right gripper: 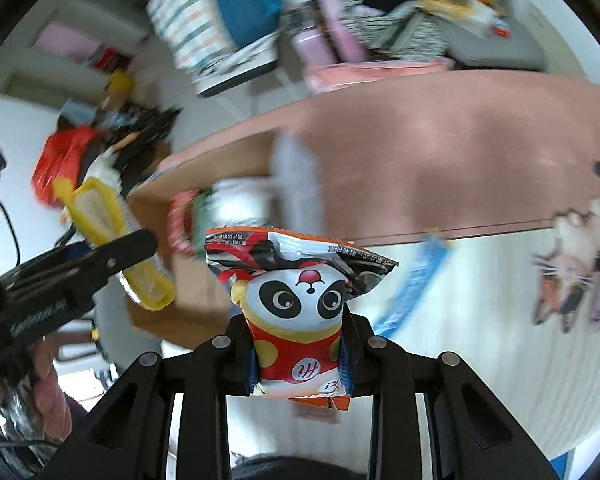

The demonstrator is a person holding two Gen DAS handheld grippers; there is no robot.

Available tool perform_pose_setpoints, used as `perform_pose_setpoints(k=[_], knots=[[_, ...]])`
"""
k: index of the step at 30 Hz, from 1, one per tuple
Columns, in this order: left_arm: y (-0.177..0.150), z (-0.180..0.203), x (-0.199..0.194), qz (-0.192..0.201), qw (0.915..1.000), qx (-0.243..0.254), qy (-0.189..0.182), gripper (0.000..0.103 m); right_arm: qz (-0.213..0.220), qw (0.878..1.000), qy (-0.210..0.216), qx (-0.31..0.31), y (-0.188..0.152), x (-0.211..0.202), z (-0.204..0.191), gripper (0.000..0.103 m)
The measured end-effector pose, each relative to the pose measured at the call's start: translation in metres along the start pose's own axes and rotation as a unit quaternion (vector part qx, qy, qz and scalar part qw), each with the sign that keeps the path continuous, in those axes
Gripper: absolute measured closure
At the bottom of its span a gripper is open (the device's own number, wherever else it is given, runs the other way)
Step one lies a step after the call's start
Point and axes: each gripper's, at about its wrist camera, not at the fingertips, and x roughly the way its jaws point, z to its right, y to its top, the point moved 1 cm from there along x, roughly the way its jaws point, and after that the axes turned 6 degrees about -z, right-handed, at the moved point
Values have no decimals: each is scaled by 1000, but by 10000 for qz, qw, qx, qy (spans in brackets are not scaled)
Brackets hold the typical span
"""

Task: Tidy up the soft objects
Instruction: 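Lower the sponge and panda bag into the box and open both tools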

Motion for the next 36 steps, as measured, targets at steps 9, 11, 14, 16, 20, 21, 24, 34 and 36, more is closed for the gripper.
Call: perform_pose_setpoints(k=[9,11,14,16,20,21,24,34,36], knots=[[-28,-128,64,-850,9928,-848,18,56,-567,9948,-267,-801,-19,116,-117,72],[-26,-136,84,-1094,9900,-887,-16,56,-613,9935,-405,-875,-22,135,-130,72],[-24,-145,115,-1462,9848,-919,-154,56,-749,9912,-578,-927,-19,167,-140,72],[-22,-148,131,-1655,9819,-897,-202,56,-819,9896,-699,-950,-19,181,-139,72],[-19,-149,157,-1935,9768,-879,-257,56,-949,9881,-821,-891,-14,205,-139,72],[-19,-148,161,-1980,9760,-869,-262,56,-981,9878,-837,-870,-13,211,-138,72],[-21,-147,176,-2210,9706,-836,-462,53,-1073,9869,-884,-816,-11,225,-135,71],[-33,-139,169,-2041,9757,-739,-284,36,-1109,9831,-1256,-740,-13,224,-126,10],[-37,-132,160,-1948,9784,-654,-222,27,-1058,9831,-1317,-701,-15,217,-124,0]])
